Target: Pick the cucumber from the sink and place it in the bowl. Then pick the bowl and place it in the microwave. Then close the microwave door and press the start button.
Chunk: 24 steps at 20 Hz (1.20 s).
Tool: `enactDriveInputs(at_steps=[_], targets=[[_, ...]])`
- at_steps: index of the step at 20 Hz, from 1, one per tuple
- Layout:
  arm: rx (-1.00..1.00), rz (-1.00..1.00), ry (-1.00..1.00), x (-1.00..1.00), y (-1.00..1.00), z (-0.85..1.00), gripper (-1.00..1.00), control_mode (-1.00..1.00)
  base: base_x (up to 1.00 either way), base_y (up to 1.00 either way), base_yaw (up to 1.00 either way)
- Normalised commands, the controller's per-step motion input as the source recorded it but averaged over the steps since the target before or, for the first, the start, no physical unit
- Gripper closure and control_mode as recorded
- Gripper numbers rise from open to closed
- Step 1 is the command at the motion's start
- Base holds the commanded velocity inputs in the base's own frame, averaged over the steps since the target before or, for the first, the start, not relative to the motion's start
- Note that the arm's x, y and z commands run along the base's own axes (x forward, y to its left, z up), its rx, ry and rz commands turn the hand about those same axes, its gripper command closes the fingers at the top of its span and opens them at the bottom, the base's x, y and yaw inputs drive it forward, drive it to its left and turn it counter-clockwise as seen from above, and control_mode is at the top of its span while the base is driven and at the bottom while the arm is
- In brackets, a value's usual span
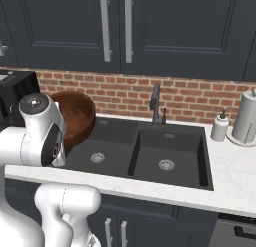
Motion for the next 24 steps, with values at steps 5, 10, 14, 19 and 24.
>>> enactDriveInputs(at_steps=[5,10,14,19,24], targets=[[0.13,-0.07,-0.03,0.0,0.0,-0.01,1.0,-1.0,0.0,0.0,0.0],[0.04,-0.11,-0.05,0.0,0.0,0.0,1.0,-1.0,0.0,0.0,0.0],[0.0,-0.05,0.0,0.02,0.0,-0.01,1.0,-1.0,0.0,0.0,0.0],[0.0,-0.04,0.0,0.0,0.0,0.0,1.0,-1.0,0.0,0.0,0.0],[0.0,-0.03,0.0,-0.02,0.0,0.0,1.0,1.0,-0.05,0.0,-0.01]])
